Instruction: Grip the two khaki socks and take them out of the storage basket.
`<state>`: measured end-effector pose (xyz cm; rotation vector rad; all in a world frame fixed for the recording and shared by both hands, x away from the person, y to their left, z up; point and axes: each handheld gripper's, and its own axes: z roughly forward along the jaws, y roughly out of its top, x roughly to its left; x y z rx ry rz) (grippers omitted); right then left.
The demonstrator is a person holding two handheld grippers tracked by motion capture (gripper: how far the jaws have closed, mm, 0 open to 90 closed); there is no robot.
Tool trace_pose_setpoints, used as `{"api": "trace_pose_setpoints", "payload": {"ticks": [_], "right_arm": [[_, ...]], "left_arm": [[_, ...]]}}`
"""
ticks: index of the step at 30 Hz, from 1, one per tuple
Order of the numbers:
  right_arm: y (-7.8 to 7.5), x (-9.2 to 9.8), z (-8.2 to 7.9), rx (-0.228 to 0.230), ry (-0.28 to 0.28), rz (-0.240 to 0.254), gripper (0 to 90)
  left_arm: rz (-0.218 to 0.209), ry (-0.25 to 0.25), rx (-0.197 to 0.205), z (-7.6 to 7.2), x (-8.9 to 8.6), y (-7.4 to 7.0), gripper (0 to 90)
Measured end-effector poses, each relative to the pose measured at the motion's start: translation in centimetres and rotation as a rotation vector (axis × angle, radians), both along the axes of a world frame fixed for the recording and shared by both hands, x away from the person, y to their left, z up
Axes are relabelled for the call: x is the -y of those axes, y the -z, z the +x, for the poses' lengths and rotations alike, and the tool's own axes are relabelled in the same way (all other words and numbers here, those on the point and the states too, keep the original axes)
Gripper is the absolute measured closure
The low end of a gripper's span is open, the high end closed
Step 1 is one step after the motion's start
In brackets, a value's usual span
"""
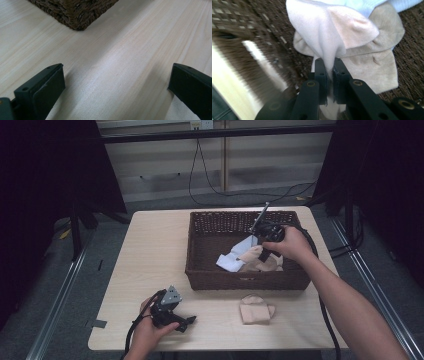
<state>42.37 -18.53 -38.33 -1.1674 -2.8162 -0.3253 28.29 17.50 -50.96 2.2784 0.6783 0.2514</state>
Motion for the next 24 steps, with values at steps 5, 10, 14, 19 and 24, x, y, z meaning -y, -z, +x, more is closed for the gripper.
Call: {"api": "trace_pose_setpoints", "payload": {"ticks": [5, 10, 14, 19, 24], "right_arm": [[-2.3, 0.3, -0.7, 0.009, -0.015, 0.025, 84.4], [-3.6, 0.6, -1.0, 0.029, -0.019, 0.029, 84.4], [-4.9, 0.8, -1.3, 0.041, -0.017, 0.033, 84.4], [-6.4, 1.2, -1.8, 0.056, -0.017, 0.059, 84.4], [-7.8, 1.5, -2.4, 0.077, -0.029, 0.063, 84.3]], "left_arm": [[0.006, 0.002, -0.003, 0.0, 0.0, -0.1, 0.0], [0.006, 0.001, -0.002, 0.0, 0.0, 0.0, 0.0], [0.006, 0.002, -0.002, 0.0, 0.0, 0.0, 0.0], [0.006, 0.002, -0.002, 0.0, 0.0, 0.0, 0.0], [0.006, 0.001, -0.002, 0.0, 0.0, -0.1, 0.0]]}}
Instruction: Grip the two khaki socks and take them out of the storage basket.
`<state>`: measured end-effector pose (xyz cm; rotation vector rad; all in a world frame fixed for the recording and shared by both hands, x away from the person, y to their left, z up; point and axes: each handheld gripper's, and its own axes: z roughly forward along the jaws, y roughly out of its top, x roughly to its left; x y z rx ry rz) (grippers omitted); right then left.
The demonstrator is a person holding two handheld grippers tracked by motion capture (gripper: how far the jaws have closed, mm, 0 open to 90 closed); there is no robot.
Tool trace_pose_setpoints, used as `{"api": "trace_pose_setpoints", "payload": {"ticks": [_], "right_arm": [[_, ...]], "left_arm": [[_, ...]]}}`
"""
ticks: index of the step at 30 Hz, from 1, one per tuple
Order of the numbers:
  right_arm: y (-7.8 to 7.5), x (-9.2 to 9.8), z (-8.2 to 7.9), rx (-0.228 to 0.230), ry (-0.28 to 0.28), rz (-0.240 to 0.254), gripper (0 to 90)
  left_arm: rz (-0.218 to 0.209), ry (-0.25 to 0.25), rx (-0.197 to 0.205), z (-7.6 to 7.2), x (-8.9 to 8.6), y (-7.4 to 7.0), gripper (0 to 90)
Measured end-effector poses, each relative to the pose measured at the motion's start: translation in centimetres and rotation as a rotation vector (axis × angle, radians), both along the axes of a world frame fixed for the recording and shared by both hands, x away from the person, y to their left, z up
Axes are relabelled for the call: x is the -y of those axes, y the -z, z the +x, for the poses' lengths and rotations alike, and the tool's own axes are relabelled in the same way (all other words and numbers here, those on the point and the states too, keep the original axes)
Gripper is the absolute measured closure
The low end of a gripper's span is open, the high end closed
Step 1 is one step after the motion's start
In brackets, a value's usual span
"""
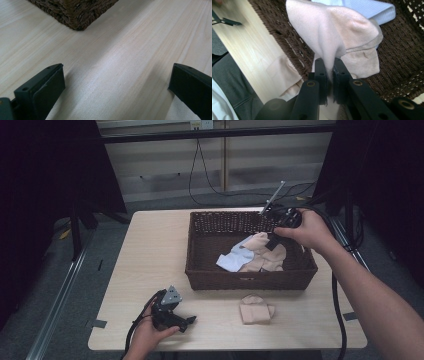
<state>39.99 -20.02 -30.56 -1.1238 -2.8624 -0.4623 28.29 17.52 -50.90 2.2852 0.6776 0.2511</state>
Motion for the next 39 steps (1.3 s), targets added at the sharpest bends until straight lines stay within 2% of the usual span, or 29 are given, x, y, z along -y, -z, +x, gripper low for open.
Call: {"api": "trace_pose_setpoints", "payload": {"ticks": [2, 7, 12, 15, 17, 18, 19, 27, 34, 39], "right_arm": [[-0.9, 0.1, -0.5, -0.003, -0.004, 0.013, 84.3], [-1.9, 0.0, -1.6, 0.003, -0.037, 0.018, 84.3], [-2.3, 0.0, -2.4, 0.011, -0.06, 0.028, 84.3], [-2.7, -0.2, -3.4, 0.015, -0.095, 0.034, 84.2], [-2.9, -0.3, -3.7, 0.009, -0.095, 0.033, 84.2], [-3.0, -0.3, -4.2, 0.019, -0.119, 0.04, 84.2], [-3.1, -0.5, -4.5, 0.01, -0.114, 0.037, 84.2], [-2.8, -1.0, -6.0, -0.001, -0.179, 0.011, 84.1], [-2.7, -1.5, -7.0, -0.013, -0.212, 0.01, 83.9], [-2.0, -1.7, -7.5, -0.023, -0.235, 0.008, 83.8]], "left_arm": [[0.0, -0.019, -0.007, -0.2, 0.0, 0.0, 0.0], [0.008, -0.024, 0.003, -0.2, 0.0, -0.1, 0.0], [0.008, -0.025, 0.003, -0.2, 0.0, -0.1, 0.0], [0.006, -0.023, -0.002, -0.2, 0.0, 0.0, 0.0], [0.005, -0.024, -0.002, -0.2, 0.0, 0.0, 0.0], [0.005, -0.024, -0.002, -0.2, 0.0, 0.0, 0.0], [0.004, -0.024, -0.002, -0.2, 0.0, 0.0, 0.0], [0.005, -0.024, -0.002, -0.2, 0.0, 0.0, 0.0], [0.005, -0.024, -0.002, -0.2, 0.0, 0.0, 0.0], [0.006, -0.025, -0.003, -0.2, 0.0, 0.0, 0.0]]}}
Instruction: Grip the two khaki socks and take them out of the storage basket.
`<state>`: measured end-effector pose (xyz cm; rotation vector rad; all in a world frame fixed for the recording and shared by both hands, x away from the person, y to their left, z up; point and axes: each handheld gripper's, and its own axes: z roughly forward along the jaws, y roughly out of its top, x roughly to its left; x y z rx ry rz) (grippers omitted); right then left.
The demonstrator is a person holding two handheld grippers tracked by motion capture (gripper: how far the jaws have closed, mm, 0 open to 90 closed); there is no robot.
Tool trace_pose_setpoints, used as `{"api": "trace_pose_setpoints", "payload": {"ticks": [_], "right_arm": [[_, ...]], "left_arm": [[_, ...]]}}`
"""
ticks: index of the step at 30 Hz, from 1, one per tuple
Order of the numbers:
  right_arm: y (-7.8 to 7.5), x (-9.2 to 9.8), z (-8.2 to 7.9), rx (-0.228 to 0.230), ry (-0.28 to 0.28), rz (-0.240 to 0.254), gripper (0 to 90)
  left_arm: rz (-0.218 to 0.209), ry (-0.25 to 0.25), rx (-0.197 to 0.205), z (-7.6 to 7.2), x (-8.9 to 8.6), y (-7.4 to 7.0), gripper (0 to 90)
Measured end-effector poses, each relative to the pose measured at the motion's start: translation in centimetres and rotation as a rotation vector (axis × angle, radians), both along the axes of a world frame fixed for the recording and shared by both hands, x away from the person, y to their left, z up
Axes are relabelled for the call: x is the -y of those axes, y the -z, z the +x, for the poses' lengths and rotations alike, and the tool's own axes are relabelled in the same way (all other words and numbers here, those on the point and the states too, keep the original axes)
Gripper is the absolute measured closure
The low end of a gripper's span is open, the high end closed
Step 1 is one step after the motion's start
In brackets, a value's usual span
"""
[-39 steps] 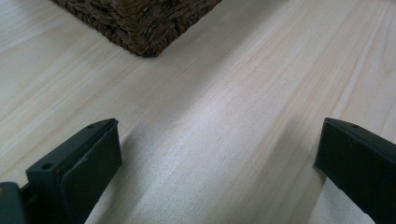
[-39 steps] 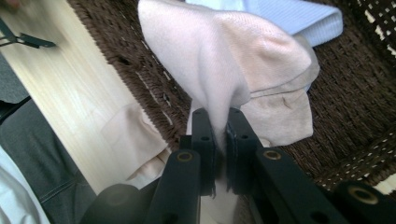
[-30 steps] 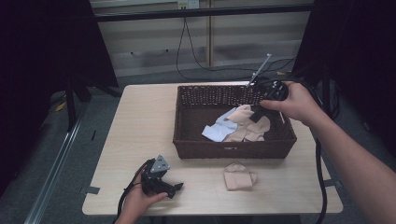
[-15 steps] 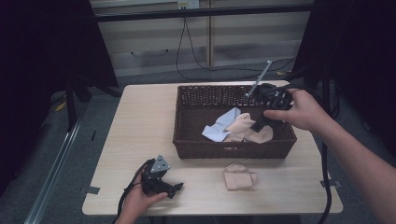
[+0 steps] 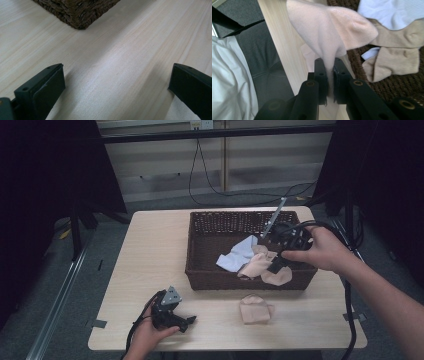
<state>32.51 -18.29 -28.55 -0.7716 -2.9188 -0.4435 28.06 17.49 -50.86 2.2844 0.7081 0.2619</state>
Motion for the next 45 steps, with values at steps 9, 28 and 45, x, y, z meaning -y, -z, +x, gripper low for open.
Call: {"api": "trace_pose_setpoints", "payload": {"ticks": [9, 28, 45], "right_arm": [[2.8, -0.9, -1.2, -0.01, -0.044, -0.013, 83.3], [10.7, -2.7, -1.6, -0.052, -0.071, -0.082, 71.7], [11.6, 0.8, -4.0, 0.053, 0.022, 0.062, 13.8]], "left_arm": [[-0.005, 0.0, 0.004, 0.0, 0.0, 0.0, 0.0], [0.0, 0.005, 0.001, 0.0, 0.0, 0.0, 0.0], [0.0, 0.005, 0.001, 0.0, 0.0, 0.0, 0.0]]}}
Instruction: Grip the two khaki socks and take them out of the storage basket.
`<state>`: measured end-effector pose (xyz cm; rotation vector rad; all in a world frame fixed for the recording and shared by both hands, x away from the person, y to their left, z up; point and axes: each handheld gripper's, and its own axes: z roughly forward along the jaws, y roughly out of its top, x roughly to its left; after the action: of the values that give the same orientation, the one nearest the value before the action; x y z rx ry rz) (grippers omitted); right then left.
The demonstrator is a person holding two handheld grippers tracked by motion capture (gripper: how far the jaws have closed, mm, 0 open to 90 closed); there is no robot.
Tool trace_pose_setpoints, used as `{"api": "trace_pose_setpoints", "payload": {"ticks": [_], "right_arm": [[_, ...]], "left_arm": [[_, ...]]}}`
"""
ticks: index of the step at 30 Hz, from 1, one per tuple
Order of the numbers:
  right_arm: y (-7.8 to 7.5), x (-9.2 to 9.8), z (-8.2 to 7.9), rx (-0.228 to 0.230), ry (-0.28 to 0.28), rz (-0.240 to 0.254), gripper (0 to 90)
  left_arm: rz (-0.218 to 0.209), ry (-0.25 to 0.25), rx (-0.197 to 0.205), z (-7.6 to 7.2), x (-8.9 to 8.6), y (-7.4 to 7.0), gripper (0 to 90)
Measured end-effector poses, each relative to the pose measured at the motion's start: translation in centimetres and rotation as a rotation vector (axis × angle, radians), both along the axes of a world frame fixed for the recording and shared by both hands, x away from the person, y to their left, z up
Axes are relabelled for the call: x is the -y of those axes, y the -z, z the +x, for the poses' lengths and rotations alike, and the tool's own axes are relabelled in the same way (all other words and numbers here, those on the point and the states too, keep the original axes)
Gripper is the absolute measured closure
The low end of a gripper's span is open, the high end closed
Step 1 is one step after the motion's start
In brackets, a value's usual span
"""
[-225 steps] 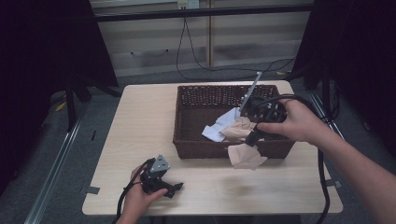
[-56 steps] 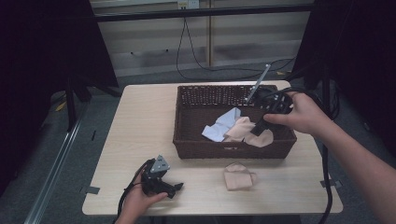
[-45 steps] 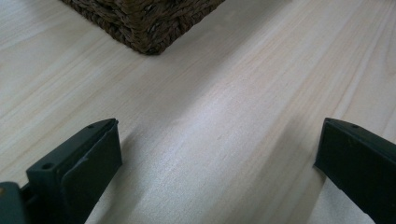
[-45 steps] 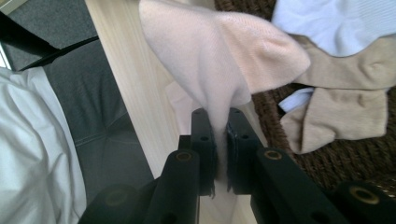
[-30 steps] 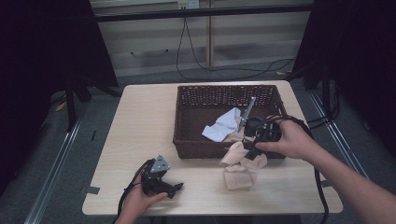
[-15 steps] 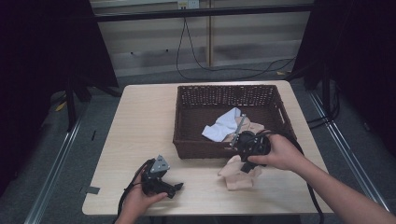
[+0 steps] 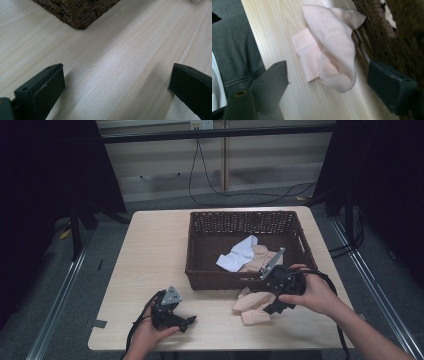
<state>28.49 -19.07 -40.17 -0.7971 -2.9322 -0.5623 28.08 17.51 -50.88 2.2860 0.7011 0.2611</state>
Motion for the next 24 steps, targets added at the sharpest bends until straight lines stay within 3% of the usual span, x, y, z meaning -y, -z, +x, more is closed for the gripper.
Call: {"api": "trace_pose_setpoints", "payload": {"ticks": [3, 8, 12, 17, 24], "right_arm": [[0.6, 1.2, -0.7, 0.009, 0.022, 0.041, 10.5], [1.7, 2.4, -1.5, 0.044, 0.038, 0.06, 6.7], [3.2, 3.4, -2.3, 0.071, 0.069, 0.079, 4.4], [5.1, 4.9, -3.2, 0.093, 0.112, 0.138, 3.2], [7.3, 5.9, -3.9, 0.121, 0.163, 0.147, 2.7]], "left_arm": [[0.0, -0.002, -0.002, 0.0, 0.0, 0.0, 0.0], [0.0, 0.0, 0.0, 0.0, 0.0, 0.0, 0.0], [0.0, -0.002, -0.002, 0.0, 0.0, 0.0, 0.0], [-0.001, -0.001, -0.001, 0.0, 0.0, 0.0, 0.0], [-0.002, -0.001, 0.001, 0.0, 0.0, 0.0, 0.0]]}}
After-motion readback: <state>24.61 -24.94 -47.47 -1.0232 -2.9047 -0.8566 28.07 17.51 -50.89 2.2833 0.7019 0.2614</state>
